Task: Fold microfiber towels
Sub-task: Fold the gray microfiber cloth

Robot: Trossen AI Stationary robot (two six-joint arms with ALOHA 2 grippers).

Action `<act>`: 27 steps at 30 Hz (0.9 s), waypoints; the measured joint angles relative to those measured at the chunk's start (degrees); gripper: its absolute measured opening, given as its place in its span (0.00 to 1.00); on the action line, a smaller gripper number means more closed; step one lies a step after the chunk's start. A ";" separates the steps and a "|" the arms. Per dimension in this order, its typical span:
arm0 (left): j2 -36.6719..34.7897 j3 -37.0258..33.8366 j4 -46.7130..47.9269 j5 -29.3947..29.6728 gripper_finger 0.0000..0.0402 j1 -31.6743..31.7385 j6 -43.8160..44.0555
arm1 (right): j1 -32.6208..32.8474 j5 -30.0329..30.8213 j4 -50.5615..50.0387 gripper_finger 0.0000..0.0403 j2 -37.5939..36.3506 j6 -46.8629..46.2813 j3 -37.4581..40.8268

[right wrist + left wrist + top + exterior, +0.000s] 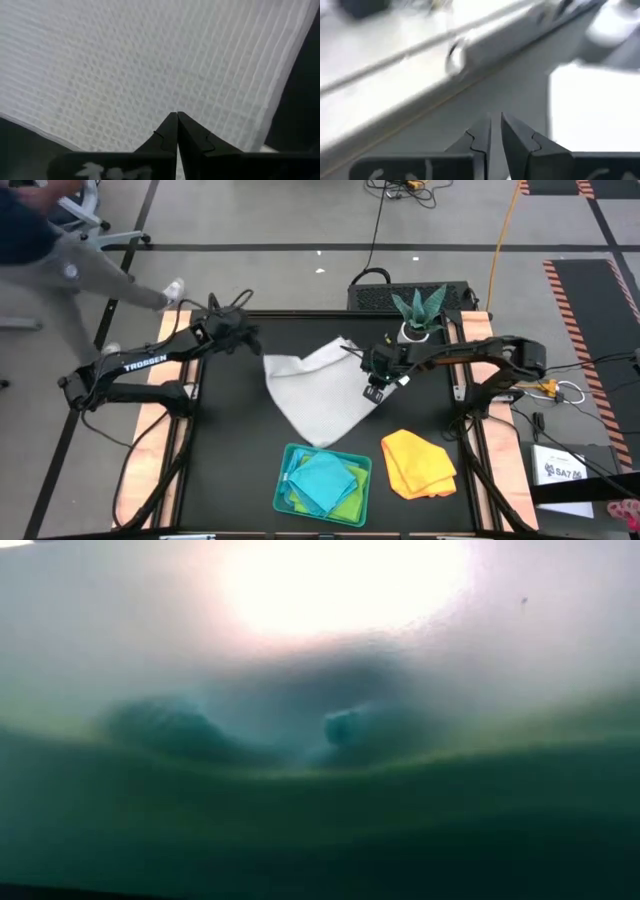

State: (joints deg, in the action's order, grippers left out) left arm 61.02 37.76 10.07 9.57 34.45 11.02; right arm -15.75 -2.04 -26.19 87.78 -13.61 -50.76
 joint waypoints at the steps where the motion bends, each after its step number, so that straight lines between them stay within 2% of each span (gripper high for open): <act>1: 1.01 0.07 -4.15 -0.83 0.12 -0.81 -0.54 | 0.23 -0.15 0.64 0.00 -0.04 -0.77 0.58; 5: 7.21 3.83 -8.48 -1.71 0.11 -3.02 -2.21 | 0.75 -0.66 4.01 0.00 0.35 -3.90 0.65; 9: 17.36 10.77 -7.00 -11.08 0.06 -3.60 -4.10 | 1.48 -0.77 6.49 0.00 1.43 -4.55 0.78; 11: 22.83 15.66 -4.42 -13.99 0.02 -4.47 -5.95 | 1.71 -0.38 7.13 0.00 1.35 -5.29 0.67; 16: 34.18 30.64 4.99 -14.39 0.02 -6.32 -11.81 | 1.97 0.80 7.60 0.00 1.50 -7.25 0.67; 20: 41.99 41.76 13.79 -21.76 0.01 -6.51 -17.82 | 1.97 0.91 7.46 0.00 1.52 -8.24 0.65; 23: 46.84 46.29 16.24 -28.15 0.01 -6.34 -18.90 | 1.97 0.93 7.52 0.00 1.49 -8.26 0.65; 27: 50.90 48.77 16.87 -33.35 0.01 -5.97 -17.91 | 1.97 0.93 7.51 0.00 1.49 -8.26 0.63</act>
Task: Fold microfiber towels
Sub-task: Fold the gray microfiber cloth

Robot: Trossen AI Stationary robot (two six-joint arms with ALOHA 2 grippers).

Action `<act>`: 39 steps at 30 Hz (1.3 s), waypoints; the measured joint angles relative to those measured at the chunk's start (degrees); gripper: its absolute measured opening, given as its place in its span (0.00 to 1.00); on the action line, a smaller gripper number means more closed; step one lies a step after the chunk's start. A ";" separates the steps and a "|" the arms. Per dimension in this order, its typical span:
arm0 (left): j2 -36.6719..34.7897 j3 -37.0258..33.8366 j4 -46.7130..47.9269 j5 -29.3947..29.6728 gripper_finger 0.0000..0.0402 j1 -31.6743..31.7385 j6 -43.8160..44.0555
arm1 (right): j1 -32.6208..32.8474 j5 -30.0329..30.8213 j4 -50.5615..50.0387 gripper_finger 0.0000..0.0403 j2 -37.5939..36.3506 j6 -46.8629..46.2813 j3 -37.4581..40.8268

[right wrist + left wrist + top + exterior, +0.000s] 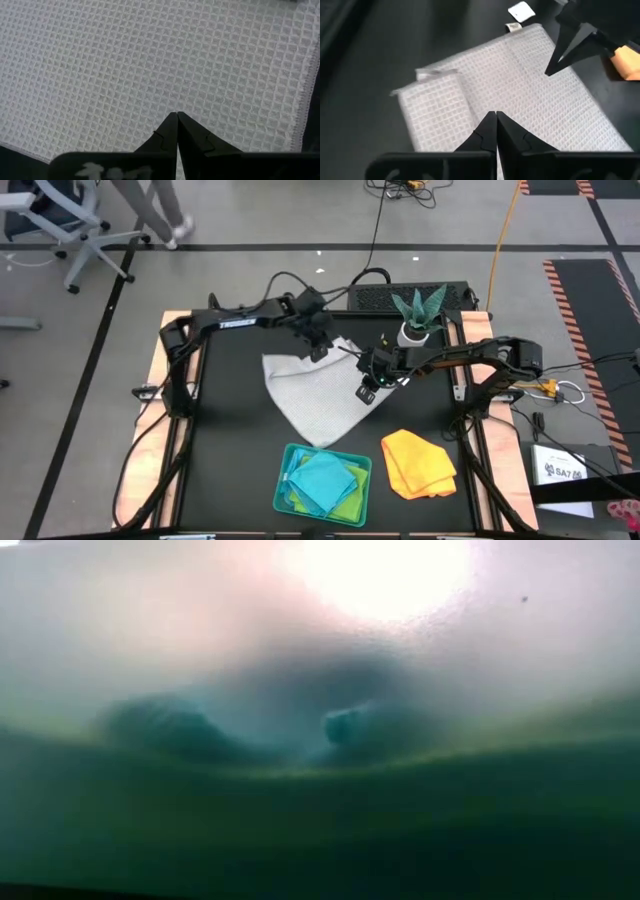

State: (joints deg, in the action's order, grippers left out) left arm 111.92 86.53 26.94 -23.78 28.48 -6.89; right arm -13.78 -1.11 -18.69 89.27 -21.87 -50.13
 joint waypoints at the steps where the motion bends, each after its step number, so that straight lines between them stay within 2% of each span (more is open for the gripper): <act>1: 0.77 0.08 -0.14 -0.64 0.01 0.02 0.57 | 0.00 -0.02 -0.01 0.00 0.00 0.01 0.00; 13: 9.04 0.05 -4.39 -2.63 0.01 0.38 6.31 | 0.00 -0.16 0.02 0.00 -0.03 0.00 0.00; 21: 9.72 0.04 -6.00 6.08 0.01 0.28 8.74 | 0.00 -0.19 0.09 0.00 -0.04 -0.74 -0.02; 27: 9.72 0.04 -7.16 8.45 0.00 -0.56 17.28 | 0.04 -0.44 -0.09 0.00 -0.04 -4.38 -0.02; 30: 9.72 0.04 -5.45 8.13 0.00 -0.52 18.57 | 0.50 -0.48 -0.23 0.00 -0.04 -5.11 -0.04; 34: 9.72 0.15 -2.69 10.81 0.00 -1.14 19.10 | 0.83 -0.48 -0.14 0.00 -0.07 -5.14 -0.04; 39: 9.64 2.53 6.14 13.96 0.00 -2.65 20.52 | 1.11 -0.58 0.12 0.00 -0.09 -5.12 -0.04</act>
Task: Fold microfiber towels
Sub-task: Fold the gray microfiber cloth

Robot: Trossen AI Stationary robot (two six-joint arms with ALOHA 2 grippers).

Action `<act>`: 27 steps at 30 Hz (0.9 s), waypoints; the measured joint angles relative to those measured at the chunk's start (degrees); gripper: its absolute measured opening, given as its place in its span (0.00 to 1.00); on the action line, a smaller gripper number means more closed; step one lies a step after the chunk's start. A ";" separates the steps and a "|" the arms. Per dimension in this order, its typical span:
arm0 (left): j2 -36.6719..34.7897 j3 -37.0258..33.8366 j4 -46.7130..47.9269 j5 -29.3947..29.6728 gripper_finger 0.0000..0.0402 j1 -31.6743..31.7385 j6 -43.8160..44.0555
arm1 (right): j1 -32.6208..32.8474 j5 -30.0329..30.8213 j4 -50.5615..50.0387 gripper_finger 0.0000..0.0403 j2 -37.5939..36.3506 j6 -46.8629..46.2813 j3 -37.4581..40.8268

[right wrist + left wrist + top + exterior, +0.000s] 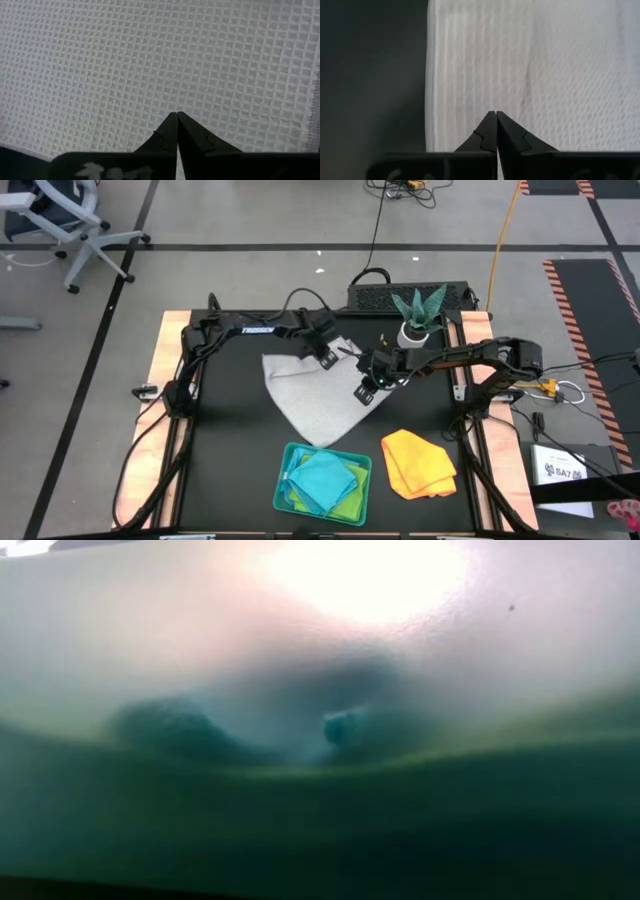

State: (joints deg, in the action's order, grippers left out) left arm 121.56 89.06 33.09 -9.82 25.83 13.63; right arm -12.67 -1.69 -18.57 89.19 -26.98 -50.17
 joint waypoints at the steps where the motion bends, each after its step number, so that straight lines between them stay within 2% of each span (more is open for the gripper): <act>1: 0.00 0.02 1.57 -0.07 0.00 0.04 0.24 | 0.04 -0.07 0.12 0.00 0.00 -0.02 0.00; 5: 0.17 -0.06 5.61 -0.10 0.00 0.87 1.34 | 0.09 -1.42 0.40 0.00 0.00 -0.03 -0.02; 9: 1.12 0.00 10.21 -3.41 0.00 1.74 1.05 | 0.83 -1.55 0.35 0.00 0.00 -0.43 -0.02; 13: 1.07 0.20 14.77 4.18 0.00 2.36 -0.71 | 2.37 -2.30 0.33 0.00 -0.02 -0.34 -0.02; 19: 0.77 0.15 20.16 11.72 0.00 4.93 -0.82 | 4.09 -3.08 -0.13 0.00 -0.02 0.51 -0.02; 23: -0.37 -0.20 21.38 12.80 0.00 5.83 0.52 | 4.55 -3.05 0.65 0.00 -0.02 1.81 -0.02; 27: -1.65 -0.24 20.51 12.91 0.00 5.69 1.35 | 3.91 -1.92 6.83 0.00 0.43 4.36 -0.03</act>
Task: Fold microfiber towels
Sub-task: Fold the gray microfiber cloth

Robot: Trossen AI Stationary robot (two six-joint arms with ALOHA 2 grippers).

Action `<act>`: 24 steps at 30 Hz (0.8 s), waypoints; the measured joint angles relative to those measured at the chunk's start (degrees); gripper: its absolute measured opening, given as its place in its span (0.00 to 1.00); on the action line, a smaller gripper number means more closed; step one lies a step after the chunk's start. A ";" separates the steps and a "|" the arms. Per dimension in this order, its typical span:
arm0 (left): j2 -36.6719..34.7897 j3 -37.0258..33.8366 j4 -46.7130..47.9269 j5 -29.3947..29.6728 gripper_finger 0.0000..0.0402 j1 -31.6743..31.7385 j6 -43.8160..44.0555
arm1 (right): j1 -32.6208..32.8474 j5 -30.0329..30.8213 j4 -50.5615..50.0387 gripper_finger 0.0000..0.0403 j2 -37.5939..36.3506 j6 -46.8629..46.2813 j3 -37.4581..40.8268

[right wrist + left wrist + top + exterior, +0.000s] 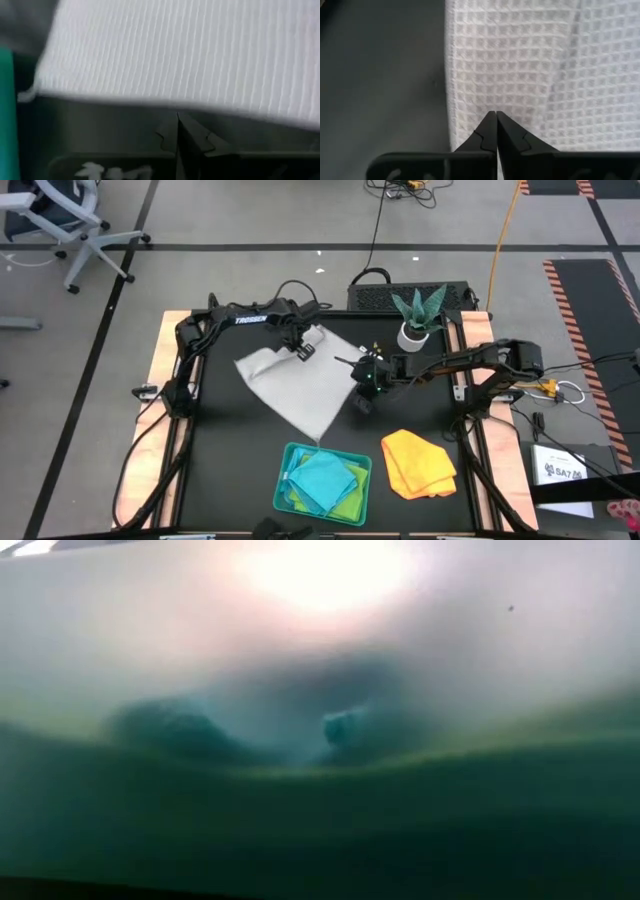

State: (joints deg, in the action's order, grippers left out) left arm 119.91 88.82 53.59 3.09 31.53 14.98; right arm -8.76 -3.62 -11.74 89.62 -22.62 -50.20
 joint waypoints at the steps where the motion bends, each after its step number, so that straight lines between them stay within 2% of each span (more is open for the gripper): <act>1: -0.08 0.00 0.19 -0.06 0.00 -0.04 0.28 | -0.49 0.40 1.90 0.00 0.42 0.42 -0.02; 5: -0.08 0.00 0.09 -1.09 0.00 -0.63 0.59 | -2.20 -0.26 7.60 0.00 3.77 0.83 -0.04; 10: -0.08 0.00 -0.19 -1.08 0.01 -1.25 1.58 | -2.66 -2.78 9.48 0.00 10.63 -0.79 -0.02; 15: -0.10 -0.09 -0.26 -0.80 0.01 -1.27 1.82 | -1.67 -8.65 10.87 0.00 15.07 -2.32 -0.31; 24: -0.19 -3.28 3.34 7.38 0.01 -0.46 0.12 | 0.90 -8.66 3.51 0.00 10.36 -2.14 -0.09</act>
State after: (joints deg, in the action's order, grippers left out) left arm 119.72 85.53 56.93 10.47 31.06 15.10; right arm -7.86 -12.28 -8.23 99.98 -24.76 -50.29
